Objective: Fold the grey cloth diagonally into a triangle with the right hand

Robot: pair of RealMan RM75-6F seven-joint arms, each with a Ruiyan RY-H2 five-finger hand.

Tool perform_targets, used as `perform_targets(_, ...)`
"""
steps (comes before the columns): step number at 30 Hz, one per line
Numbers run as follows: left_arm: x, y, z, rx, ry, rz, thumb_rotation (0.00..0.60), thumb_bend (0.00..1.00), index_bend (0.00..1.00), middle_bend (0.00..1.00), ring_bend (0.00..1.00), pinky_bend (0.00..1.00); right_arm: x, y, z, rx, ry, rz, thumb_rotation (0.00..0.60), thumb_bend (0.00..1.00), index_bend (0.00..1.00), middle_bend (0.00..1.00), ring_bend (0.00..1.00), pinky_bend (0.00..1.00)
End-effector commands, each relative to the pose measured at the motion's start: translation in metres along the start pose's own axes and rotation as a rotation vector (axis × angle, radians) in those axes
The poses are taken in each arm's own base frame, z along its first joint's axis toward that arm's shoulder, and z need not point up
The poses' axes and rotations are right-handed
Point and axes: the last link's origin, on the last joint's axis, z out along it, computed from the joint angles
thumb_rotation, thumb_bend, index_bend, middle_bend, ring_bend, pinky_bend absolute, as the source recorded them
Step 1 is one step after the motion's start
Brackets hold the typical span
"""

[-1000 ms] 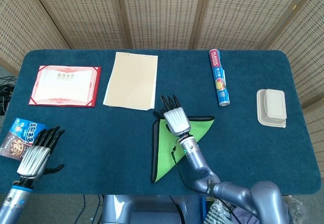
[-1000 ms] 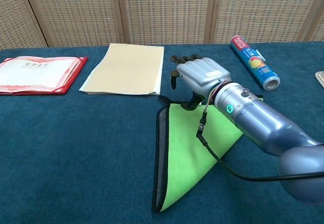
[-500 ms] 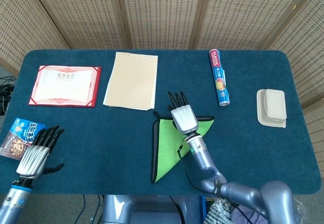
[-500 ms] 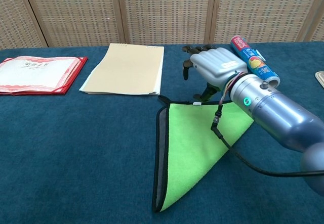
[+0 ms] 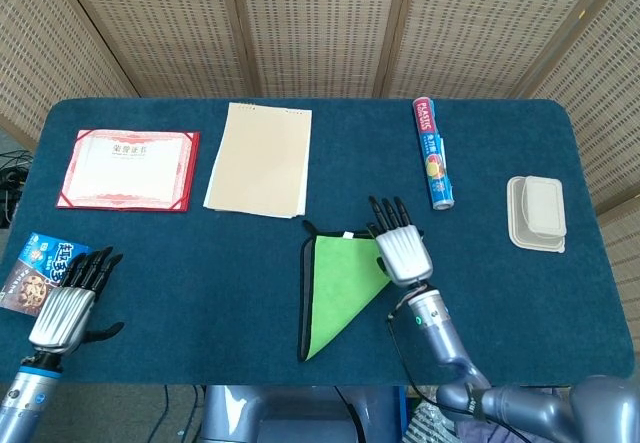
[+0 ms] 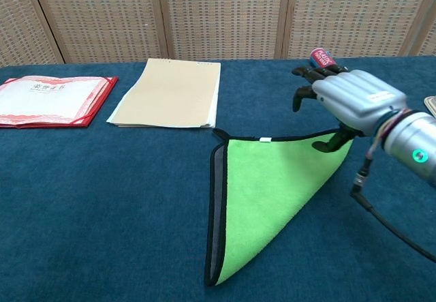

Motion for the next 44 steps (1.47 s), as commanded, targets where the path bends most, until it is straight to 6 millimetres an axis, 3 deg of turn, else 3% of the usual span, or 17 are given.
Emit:
perform_targets(1,0.000,0.000,0.000,0.001,0.001,-0.001,0.600,0.16,0.00,0.00,0.00,0.00,0.004,0.021,-0.034,-0.024,-0.021,0.016,0.600,0.28,0.28,0.00,0.00,0.00)
perform_targets(12,0.000,0.000,0.000,0.003,0.005,0.006,0.600,0.16,0.00,0.00,0.00,0.00,0.019,0.064,-0.107,-0.071,0.002,0.046,0.600,0.22,0.18,0.00,0.00,0.00)
perform_targets(19,0.002,0.000,-0.002,0.005,0.016,0.011,0.600,0.16,0.00,0.00,0.00,0.00,0.020,0.099,-0.158,-0.145,-0.024,0.004,0.600,0.13,0.01,0.00,0.00,0.00)
perform_targets(27,0.002,-0.001,-0.003,0.014,0.025,0.017,0.600,0.16,0.00,0.00,0.00,0.00,0.028,0.131,-0.200,-0.263,-0.008,-0.006,0.600,0.08,0.00,0.00,0.00,0.00)
perform_targets(32,0.002,-0.002,-0.003,0.024,0.028,0.028,0.600,0.16,0.00,0.00,0.00,0.00,0.026,0.141,-0.206,-0.289,-0.016,0.011,0.600,0.08,0.00,0.00,0.00,0.00)
perform_targets(44,0.003,-0.003,-0.003,0.033,0.039,0.033,0.600,0.16,0.00,0.00,0.00,0.00,0.022,0.138,-0.201,-0.280,-0.028,0.012,0.600,0.08,0.00,0.00,0.00,0.00)
